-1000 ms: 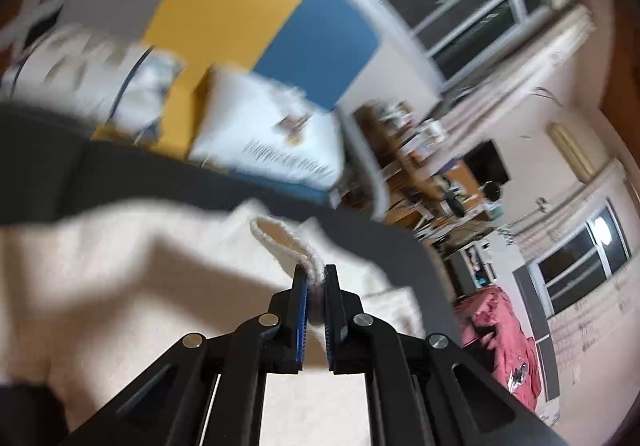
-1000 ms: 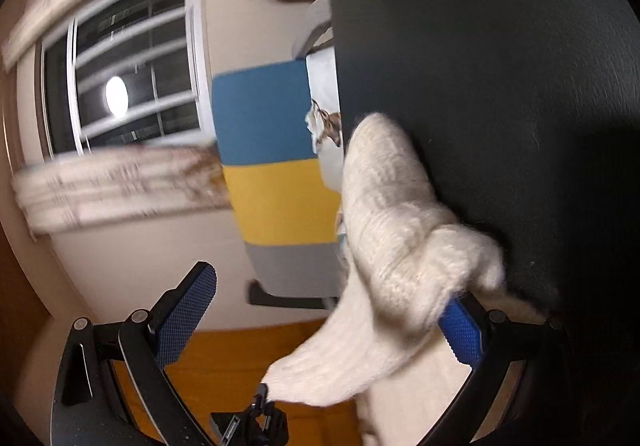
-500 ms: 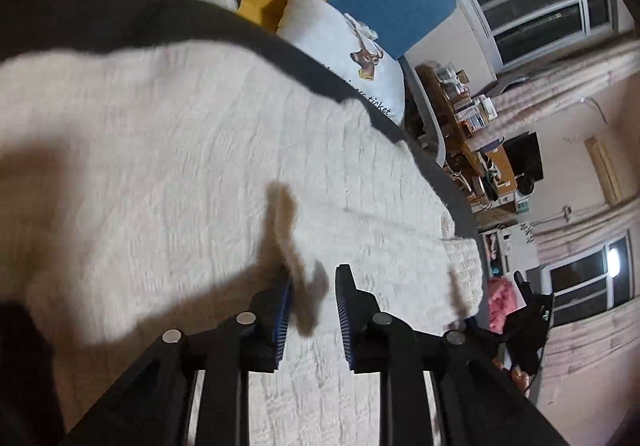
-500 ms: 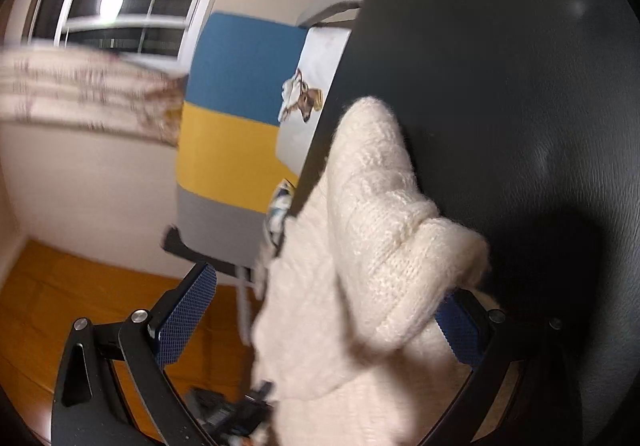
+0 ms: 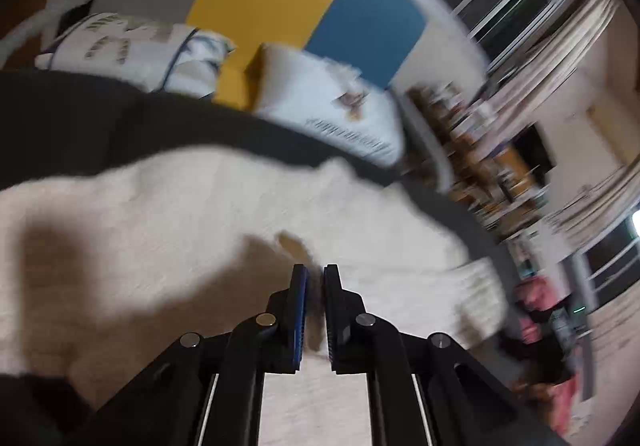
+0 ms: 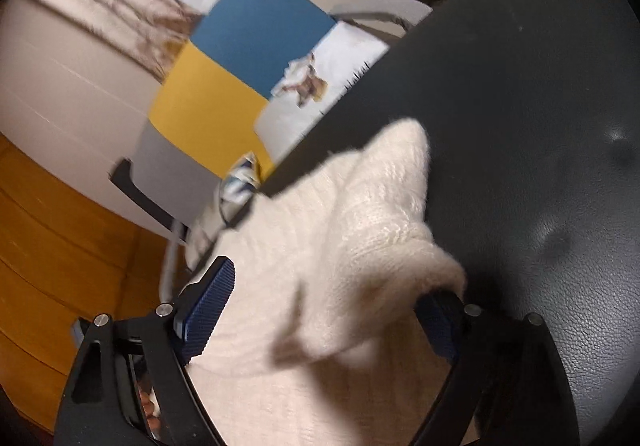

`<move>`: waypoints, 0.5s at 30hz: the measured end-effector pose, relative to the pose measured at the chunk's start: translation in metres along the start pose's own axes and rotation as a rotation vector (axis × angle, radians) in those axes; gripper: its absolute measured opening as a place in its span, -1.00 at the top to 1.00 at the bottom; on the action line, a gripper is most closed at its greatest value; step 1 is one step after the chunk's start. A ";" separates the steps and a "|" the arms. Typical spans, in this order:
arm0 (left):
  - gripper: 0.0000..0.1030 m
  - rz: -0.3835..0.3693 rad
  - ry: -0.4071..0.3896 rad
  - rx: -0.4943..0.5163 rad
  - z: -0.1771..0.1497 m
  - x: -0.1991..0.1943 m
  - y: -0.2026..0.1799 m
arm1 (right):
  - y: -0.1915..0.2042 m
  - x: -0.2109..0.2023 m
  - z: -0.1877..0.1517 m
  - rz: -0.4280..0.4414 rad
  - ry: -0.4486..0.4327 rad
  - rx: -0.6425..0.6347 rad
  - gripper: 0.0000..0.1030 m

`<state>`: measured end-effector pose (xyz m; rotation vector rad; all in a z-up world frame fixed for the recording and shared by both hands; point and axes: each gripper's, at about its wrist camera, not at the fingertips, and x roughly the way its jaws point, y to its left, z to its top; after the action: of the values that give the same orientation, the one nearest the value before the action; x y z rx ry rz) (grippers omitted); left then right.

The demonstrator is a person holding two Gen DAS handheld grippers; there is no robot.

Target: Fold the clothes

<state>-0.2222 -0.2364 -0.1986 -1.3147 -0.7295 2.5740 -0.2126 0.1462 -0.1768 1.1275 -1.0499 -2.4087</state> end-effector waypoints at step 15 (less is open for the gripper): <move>0.54 -0.093 0.017 0.029 0.032 -0.038 -0.017 | -0.045 -0.062 -0.011 0.228 0.043 0.251 -0.93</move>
<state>-0.2263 -0.2460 -0.1467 -1.2621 -0.7288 2.4884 -0.1619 0.2042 -0.1800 1.0641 -1.4133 -2.1114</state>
